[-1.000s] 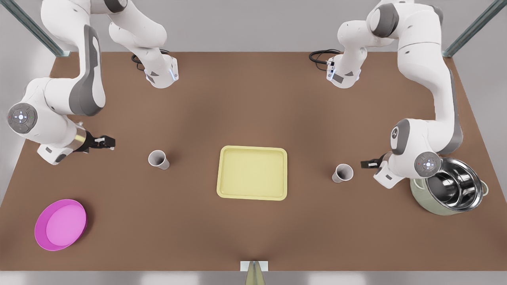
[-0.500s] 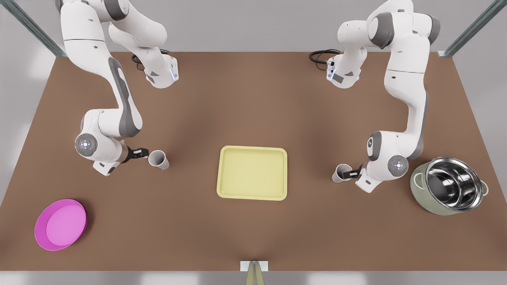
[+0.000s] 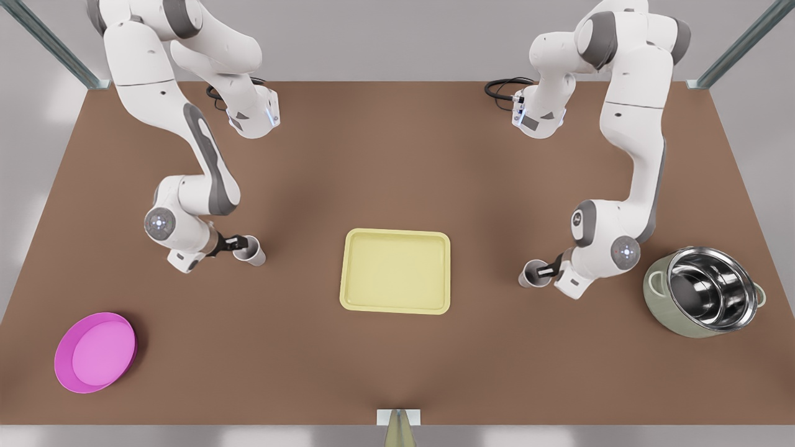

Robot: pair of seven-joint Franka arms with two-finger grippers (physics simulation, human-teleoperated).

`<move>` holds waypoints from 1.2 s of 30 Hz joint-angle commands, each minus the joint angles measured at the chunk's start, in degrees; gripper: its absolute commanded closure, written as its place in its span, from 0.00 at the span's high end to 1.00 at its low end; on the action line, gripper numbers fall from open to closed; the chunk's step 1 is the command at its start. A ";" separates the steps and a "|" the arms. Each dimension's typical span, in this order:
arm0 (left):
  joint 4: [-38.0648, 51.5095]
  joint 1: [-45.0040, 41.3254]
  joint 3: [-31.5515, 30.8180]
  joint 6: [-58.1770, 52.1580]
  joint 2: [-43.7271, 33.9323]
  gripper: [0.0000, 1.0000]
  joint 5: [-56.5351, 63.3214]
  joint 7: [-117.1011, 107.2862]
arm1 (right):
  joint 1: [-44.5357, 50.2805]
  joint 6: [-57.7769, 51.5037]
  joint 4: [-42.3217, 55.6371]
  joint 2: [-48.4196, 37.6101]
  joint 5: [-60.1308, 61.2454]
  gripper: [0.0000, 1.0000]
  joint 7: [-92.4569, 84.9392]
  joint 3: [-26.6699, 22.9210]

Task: Use both arms to respectively pick up the white IKEA cups from the middle-left and middle-right positions, then place the white IKEA cups onto the middle-middle tray, ensuring that the cups remain upright and do not tip over

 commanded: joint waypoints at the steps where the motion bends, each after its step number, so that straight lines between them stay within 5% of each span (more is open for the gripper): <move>1: 0.17 -2.01 -0.05 -1.76 -3.11 0.21 -0.36 -3.82 | 0.01 3.48 -0.21 0.65 0.23 1.00 -0.26 0.00; 7: 11.16 -20.30 -0.05 -1.93 2.68 0.21 3.86 -36.70 | 0.01 11.21 -5.40 1.53 0.14 1.00 -0.35 0.09; 8: 11.59 -20.83 -0.49 -1.23 4.09 0.21 3.86 -37.85 | 0.01 11.21 -5.31 1.53 0.05 0.91 -0.35 0.09; 9: 11.60 -20.74 -0.84 2.10 5.32 0.21 3.77 -37.94 | 0.01 11.21 -5.22 1.79 0.05 0.63 -0.35 0.09; 11: 13.08 -20.74 -2.95 4.04 7.60 0.21 3.51 -38.99 | 0.10 11.21 -4.87 1.88 0.05 0.45 -0.35 0.53; 18: 14.06 -22.94 -4.36 3.52 11.21 0.21 3.60 -42.51 | 1.68 10.34 -1.62 3.46 0.14 0.21 -0.35 0.88; 22: 14.06 -22.94 -4.62 3.96 13.14 0.21 3.60 -42.51 | 3.18 6.65 3.48 3.64 0.14 0.21 -0.26 0.88; 23: 14.06 -22.94 -4.62 3.96 13.23 0.30 3.60 -42.42 | 4.41 3.66 6.99 3.99 0.14 0.21 -0.18 0.88; 24: 14.06 -22.94 -4.62 3.96 13.23 0.54 3.69 -42.42 | 5.11 -0.21 11.91 5.22 0.14 0.21 -0.17 0.88; 25: 14.06 -22.76 -4.62 3.96 13.23 0.91 3.69 -42.34 | 7.04 -2.67 15.69 5.92 0.14 0.21 1.76 0.88; 26: 14.06 -22.68 -4.62 3.96 13.23 1.00 3.69 -42.34 | 9.15 -3.37 18.42 6.80 0.14 0.21 3.78 0.88; 33: 13.97 -21.88 -4.53 -4.13 7.70 1.00 3.69 -42.51 | 21.19 -4.08 30.20 15.15 0.14 0.21 18.11 0.97; 35: 15.28 -19.60 -4.36 -17.47 0.41 1.00 3.77 -42.34 | 26.03 -6.63 34.24 17.26 -0.56 0.21 27.59 0.88; 36: 24.23 -16.35 -4.36 -32.23 -0.57 1.00 4.04 -41.99 | 27.79 -6.63 35.21 18.05 -0.65 0.21 29.88 0.79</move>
